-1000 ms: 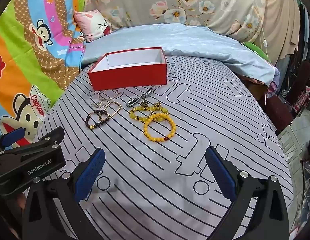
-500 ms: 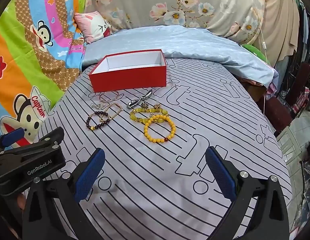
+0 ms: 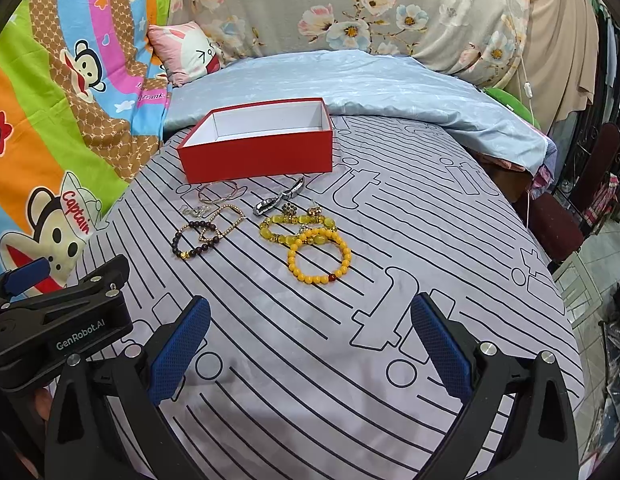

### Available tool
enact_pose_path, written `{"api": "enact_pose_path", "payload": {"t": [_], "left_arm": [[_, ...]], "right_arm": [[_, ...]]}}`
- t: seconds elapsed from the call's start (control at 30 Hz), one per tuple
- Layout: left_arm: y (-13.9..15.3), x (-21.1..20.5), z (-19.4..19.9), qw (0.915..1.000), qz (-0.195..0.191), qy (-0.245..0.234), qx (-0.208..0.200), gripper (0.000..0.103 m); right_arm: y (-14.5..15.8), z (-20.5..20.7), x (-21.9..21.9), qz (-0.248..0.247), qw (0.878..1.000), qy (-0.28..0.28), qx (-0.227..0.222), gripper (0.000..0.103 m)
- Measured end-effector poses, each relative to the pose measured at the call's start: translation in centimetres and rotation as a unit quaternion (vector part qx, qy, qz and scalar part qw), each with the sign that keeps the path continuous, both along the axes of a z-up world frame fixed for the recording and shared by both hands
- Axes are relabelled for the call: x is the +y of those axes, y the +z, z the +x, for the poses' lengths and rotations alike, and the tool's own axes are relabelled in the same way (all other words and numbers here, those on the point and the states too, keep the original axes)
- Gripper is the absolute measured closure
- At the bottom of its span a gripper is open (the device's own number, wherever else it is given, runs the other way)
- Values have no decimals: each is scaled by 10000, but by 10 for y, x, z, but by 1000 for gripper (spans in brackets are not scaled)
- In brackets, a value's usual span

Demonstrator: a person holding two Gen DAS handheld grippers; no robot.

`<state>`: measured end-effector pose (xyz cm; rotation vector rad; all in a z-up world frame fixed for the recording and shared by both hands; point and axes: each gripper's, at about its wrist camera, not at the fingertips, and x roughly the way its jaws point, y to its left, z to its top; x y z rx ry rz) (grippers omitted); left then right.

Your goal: Organize jewelry

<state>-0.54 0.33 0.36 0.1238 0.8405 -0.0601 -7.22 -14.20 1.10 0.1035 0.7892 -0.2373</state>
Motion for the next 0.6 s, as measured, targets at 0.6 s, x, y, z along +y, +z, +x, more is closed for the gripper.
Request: {"api": "enact_pose_path", "payload": {"t": [0.6], "left_arm": [[-2, 1, 0, 10000, -14, 10, 5, 6]], "right_arm": [[0, 0, 1, -4, 10000, -1, -1, 5]]}}
